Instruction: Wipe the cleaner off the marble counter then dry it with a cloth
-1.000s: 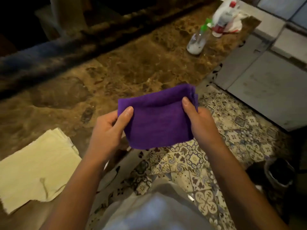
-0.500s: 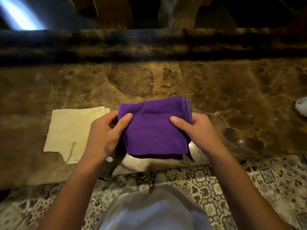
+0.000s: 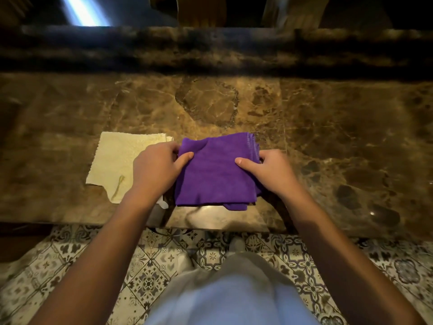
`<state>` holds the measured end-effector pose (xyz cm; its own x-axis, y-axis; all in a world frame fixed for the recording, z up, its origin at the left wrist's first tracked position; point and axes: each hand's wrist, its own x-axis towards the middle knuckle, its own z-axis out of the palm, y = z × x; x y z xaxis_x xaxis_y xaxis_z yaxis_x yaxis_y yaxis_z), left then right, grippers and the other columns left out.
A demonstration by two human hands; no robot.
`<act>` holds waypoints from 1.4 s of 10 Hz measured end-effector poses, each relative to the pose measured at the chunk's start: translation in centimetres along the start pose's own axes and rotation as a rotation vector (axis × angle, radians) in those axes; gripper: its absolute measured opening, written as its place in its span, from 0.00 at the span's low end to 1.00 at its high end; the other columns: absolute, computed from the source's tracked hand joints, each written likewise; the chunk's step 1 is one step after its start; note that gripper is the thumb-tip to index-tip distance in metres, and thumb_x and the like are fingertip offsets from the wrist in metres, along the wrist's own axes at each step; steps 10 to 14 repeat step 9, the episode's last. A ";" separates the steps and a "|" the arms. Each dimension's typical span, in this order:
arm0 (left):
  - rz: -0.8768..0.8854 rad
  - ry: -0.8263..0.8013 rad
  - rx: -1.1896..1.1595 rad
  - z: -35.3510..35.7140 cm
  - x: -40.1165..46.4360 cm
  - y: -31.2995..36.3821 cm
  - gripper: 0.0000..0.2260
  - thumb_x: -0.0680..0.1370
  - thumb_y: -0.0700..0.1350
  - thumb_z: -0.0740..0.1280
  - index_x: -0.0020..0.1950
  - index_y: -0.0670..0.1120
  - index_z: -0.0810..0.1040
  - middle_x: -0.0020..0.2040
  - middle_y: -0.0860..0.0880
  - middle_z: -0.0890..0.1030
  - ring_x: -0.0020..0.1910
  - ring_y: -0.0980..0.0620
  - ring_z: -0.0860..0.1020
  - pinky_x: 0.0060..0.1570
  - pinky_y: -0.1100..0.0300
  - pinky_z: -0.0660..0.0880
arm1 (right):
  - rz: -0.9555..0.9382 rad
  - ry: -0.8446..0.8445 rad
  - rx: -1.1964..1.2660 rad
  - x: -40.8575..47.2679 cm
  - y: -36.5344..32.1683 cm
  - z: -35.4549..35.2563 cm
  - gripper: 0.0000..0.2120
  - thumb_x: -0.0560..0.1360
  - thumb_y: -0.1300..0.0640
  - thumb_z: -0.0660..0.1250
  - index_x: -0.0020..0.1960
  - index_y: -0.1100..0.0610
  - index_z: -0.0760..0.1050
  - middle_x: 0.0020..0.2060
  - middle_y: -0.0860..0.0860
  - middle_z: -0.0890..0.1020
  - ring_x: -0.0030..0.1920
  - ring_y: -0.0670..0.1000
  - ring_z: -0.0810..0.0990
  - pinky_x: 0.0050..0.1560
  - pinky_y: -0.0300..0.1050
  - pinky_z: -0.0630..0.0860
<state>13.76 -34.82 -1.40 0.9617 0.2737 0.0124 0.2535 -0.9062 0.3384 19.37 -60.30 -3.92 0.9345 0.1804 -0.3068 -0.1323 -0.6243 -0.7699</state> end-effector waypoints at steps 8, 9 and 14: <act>0.135 0.148 0.066 -4.6 -1.9 -1.6 0.23 0.78 0.62 0.70 0.66 0.48 0.80 0.65 0.47 0.80 0.59 0.46 0.80 0.43 0.54 0.76 | -0.103 0.559 -0.508 -5.6 -5.3 0.0 0.22 0.78 0.33 0.61 0.58 0.50 0.74 0.52 0.49 0.81 0.49 0.53 0.81 0.44 0.49 0.76; 0.130 0.143 -0.098 -6.2 -5.3 -3.5 0.15 0.79 0.62 0.64 0.49 0.53 0.81 0.40 0.57 0.82 0.36 0.55 0.79 0.30 0.61 0.65 | -0.217 0.453 -0.340 -9.4 -5.8 0.4 0.14 0.79 0.39 0.63 0.42 0.48 0.73 0.34 0.45 0.79 0.35 0.47 0.78 0.34 0.48 0.74; 0.130 0.143 -0.098 -6.2 -5.3 -3.5 0.15 0.79 0.62 0.64 0.49 0.53 0.81 0.40 0.57 0.82 0.36 0.55 0.79 0.30 0.61 0.65 | -0.217 0.453 -0.340 -9.4 -5.8 0.4 0.14 0.79 0.39 0.63 0.42 0.48 0.73 0.34 0.45 0.79 0.35 0.47 0.78 0.34 0.48 0.74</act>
